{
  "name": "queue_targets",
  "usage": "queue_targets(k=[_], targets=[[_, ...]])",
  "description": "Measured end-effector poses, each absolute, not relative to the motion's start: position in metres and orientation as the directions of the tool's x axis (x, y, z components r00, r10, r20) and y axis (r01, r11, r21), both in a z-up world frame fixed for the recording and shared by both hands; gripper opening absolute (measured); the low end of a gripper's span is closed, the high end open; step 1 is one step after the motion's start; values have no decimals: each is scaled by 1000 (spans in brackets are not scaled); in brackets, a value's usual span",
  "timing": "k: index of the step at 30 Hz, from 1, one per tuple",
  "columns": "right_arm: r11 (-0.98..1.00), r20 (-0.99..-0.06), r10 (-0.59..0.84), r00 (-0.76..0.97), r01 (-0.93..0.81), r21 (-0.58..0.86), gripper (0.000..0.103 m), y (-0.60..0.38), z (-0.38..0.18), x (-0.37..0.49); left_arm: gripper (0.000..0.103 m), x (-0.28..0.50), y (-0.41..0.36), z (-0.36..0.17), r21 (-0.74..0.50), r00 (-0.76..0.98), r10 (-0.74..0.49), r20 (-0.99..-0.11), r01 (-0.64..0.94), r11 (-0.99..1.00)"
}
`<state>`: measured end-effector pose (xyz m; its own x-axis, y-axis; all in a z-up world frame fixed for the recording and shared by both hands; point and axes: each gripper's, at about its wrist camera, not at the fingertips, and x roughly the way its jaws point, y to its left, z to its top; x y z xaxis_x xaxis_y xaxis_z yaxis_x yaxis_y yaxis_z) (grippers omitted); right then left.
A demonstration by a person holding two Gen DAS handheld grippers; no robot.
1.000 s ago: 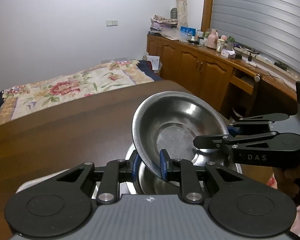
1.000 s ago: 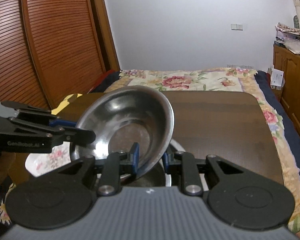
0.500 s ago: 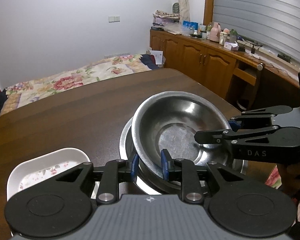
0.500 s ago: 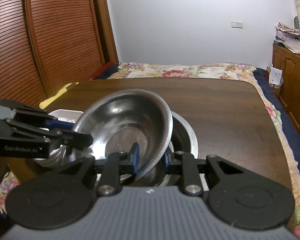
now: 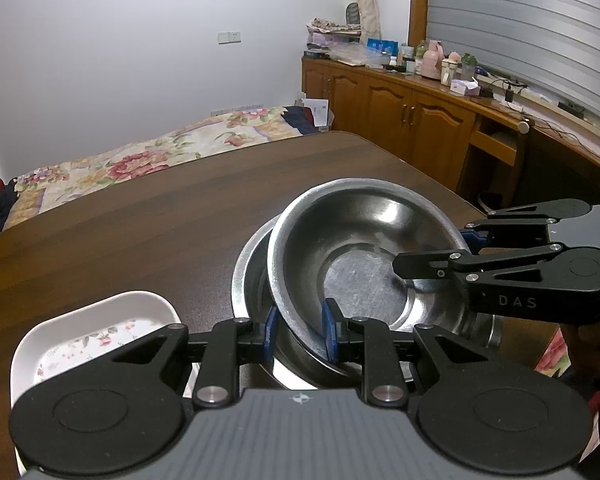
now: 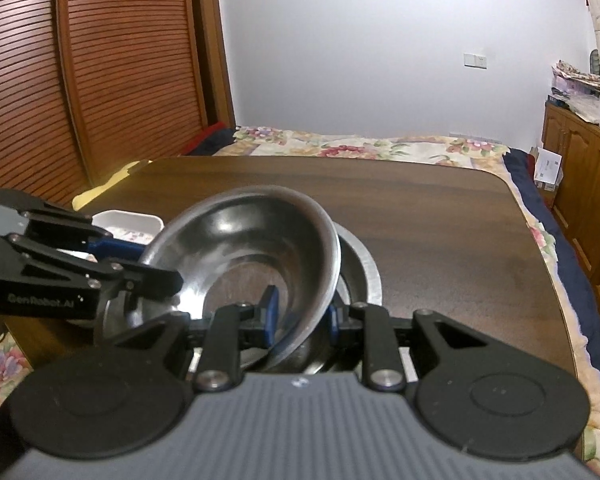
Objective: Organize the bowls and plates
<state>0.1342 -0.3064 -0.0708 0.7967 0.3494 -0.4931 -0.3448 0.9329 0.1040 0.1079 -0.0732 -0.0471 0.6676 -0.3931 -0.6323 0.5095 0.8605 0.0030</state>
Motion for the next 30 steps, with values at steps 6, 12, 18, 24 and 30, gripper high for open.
queue_targets(k=[6, 12, 18, 24, 30], targets=[[932, -492, 353, 796, -347, 106, 26, -306, -71, 133, 26, 110, -72, -48, 1, 668, -393, -632, 508, 861], [930, -483, 359, 798, -347, 118, 26, -309, -69, 133, 25, 109, -71, -49, 0, 668, -392, -633, 506, 863], [935, -471, 351, 810, -333, 123, 26, -314, -67, 133, 25, 111, -71, -50, -6, 669, -387, -635, 497, 868], [938, -461, 343, 818, -328, 115, 26, -313, -67, 132, 25, 108, -70, -46, -12, 684, -388, -617, 485, 874], [941, -425, 339, 839, -312, 135, 28, -322, -61, 129, 38, 102, -64, -40, -38, 708, -400, -582, 468, 883]])
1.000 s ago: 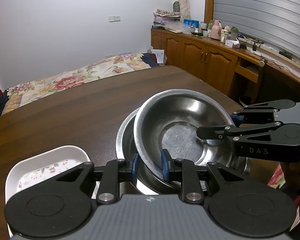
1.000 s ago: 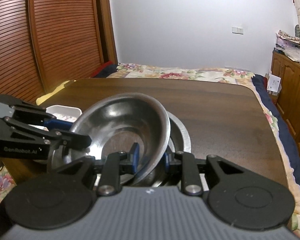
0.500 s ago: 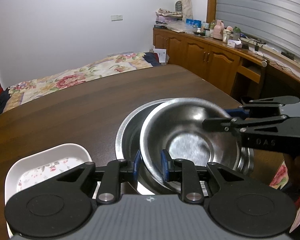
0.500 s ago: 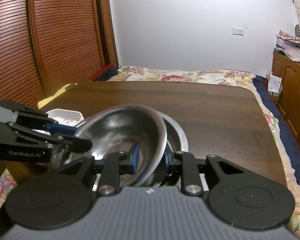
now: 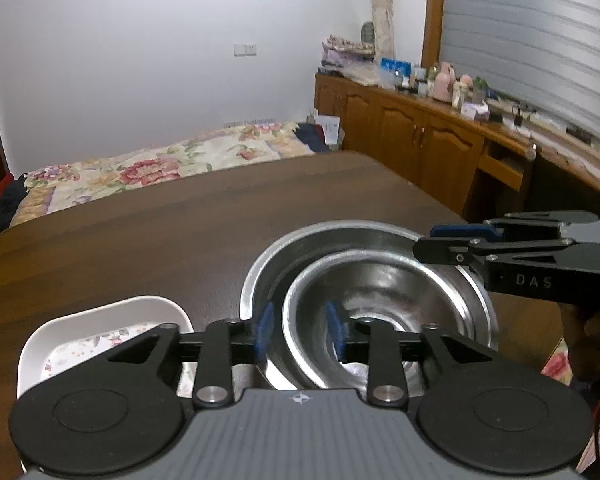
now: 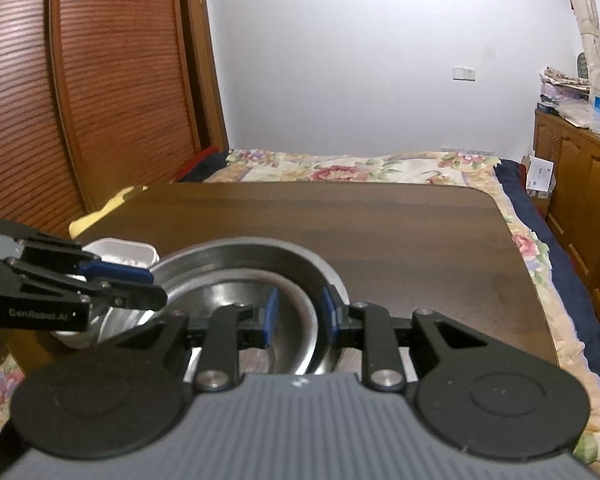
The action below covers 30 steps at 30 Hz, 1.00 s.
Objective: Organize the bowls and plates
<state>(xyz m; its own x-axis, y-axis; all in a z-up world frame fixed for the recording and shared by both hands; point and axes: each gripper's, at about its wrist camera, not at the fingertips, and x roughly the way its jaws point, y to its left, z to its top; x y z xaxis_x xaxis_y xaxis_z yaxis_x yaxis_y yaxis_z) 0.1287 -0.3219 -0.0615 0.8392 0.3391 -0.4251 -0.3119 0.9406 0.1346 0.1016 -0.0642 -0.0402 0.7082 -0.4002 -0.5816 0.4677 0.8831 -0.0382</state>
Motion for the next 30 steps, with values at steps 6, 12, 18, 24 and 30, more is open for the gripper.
queue_targets(k=[6, 12, 18, 24, 30], targets=[[950, -402, 312, 861, -288, 120, 41, -327, -60, 127, 67, 96, -63, -36, -40, 762, -377, -527, 421, 906], [956, -360, 295, 885, -272, 114, 53, -331, -69, 128, 75, 96, -64, -45, -45, 803, -337, -492, 363, 931], [951, -369, 307, 877, -267, 156, 53, -332, -88, 136, 74, 92, -66, -55, -49, 814, -320, -485, 341, 939], [944, -384, 328, 863, -279, 177, 53, -328, -94, 138, 66, 94, -69, -63, -63, 797, -320, -511, 337, 939], [941, -389, 335, 858, -284, 184, 53, -325, -94, 137, 62, 94, -69, -68, -70, 786, -322, -528, 338, 939]])
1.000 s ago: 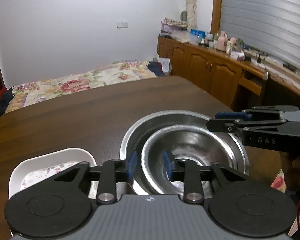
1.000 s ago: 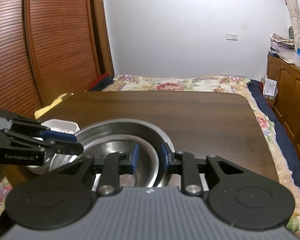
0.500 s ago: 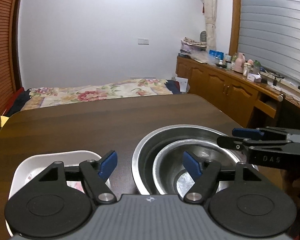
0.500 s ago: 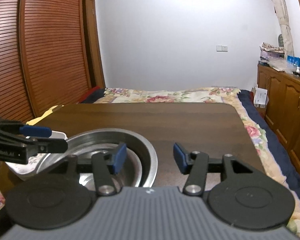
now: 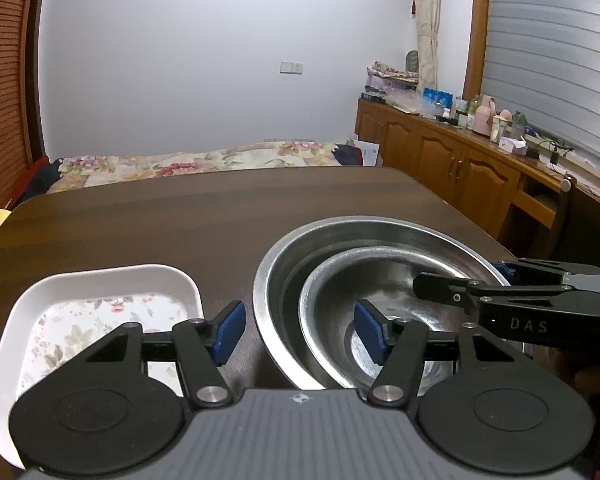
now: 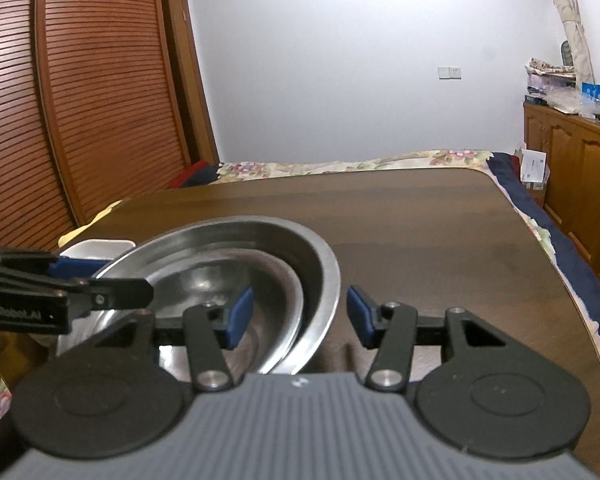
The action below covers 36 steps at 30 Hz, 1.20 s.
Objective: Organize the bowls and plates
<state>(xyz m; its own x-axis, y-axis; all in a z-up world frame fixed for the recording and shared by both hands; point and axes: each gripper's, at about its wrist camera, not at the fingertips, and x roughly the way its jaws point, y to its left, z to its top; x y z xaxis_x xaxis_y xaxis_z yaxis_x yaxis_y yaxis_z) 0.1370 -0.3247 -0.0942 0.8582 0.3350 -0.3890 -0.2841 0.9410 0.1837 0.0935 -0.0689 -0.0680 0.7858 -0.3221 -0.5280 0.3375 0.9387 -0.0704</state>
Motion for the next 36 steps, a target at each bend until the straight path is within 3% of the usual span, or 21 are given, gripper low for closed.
queue_targets(k=[5, 19, 21, 24, 36], targets=[[940, -395, 338, 854, -288, 182, 53, -322, -94, 135, 58, 96, -66, -70, -82, 778, -328, -536, 339, 937], [934, -404, 355, 843, -304, 186, 53, -320, -95, 137, 34, 93, -69, -73, -87, 781, -309, -542, 314, 945], [934, -403, 356, 843, -306, 185, 44, -319, -95, 136, 33, 93, -68, -72, -95, 778, -311, -545, 312, 945], [940, -403, 339, 850, -287, 185, 40, -320, -93, 137, 31, 92, -67, -69, -97, 779, -309, -545, 307, 947], [943, -351, 328, 877, -281, 179, 37, -318, -73, 129, 31, 90, -63, -38, -90, 811, -324, -487, 322, 942]])
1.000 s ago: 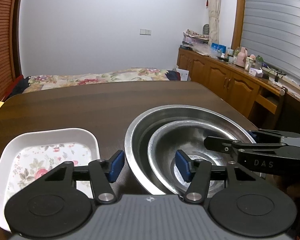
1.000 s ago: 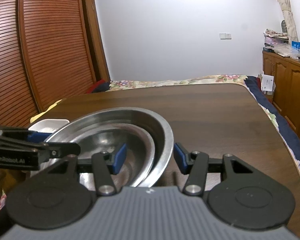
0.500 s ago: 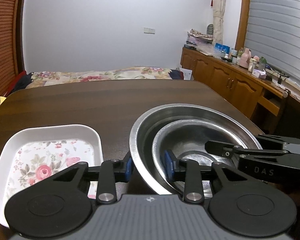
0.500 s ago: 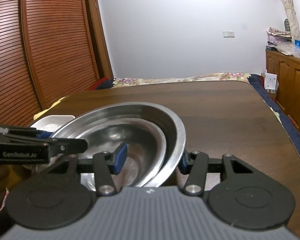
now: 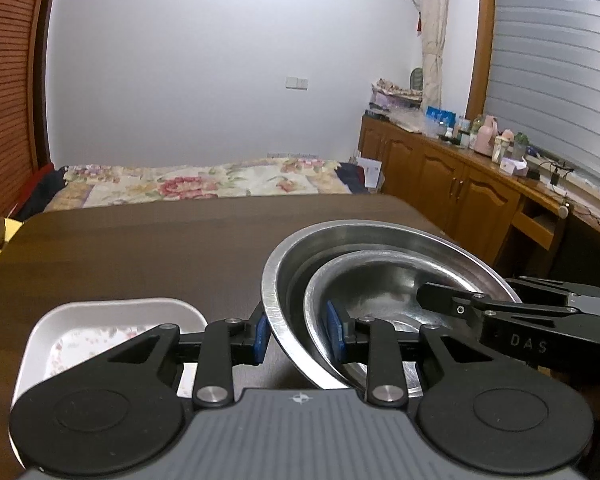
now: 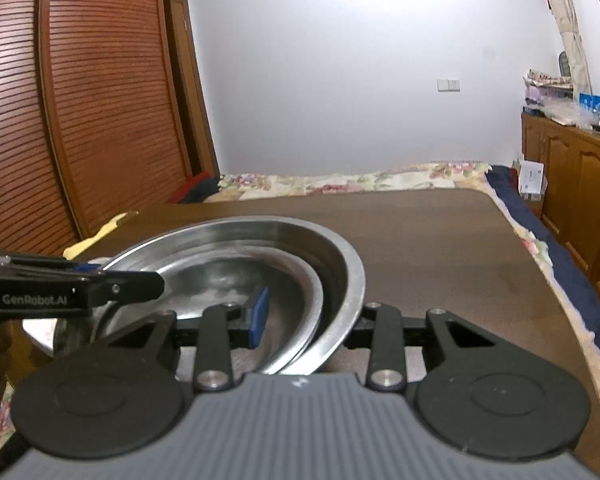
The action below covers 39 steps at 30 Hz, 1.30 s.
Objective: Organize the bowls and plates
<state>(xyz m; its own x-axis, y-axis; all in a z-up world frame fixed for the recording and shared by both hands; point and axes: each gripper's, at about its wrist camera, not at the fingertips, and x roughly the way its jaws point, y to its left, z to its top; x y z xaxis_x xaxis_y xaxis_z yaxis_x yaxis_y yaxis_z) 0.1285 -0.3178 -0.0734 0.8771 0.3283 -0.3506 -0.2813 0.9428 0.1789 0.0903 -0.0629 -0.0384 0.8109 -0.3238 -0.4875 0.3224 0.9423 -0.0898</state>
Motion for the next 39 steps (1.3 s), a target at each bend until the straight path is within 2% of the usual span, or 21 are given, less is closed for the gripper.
queue_targets(k=[22, 39], targets=[[925, -303, 380, 874, -348, 154, 37, -296, -48, 140, 31, 87, -26, -5, -64, 848, -291, -444, 294, 954], [886, -334, 461, 822, -449, 119, 37, -239, -44, 149, 31, 84, 34, -10, -74, 864, -202, -461, 189, 979]])
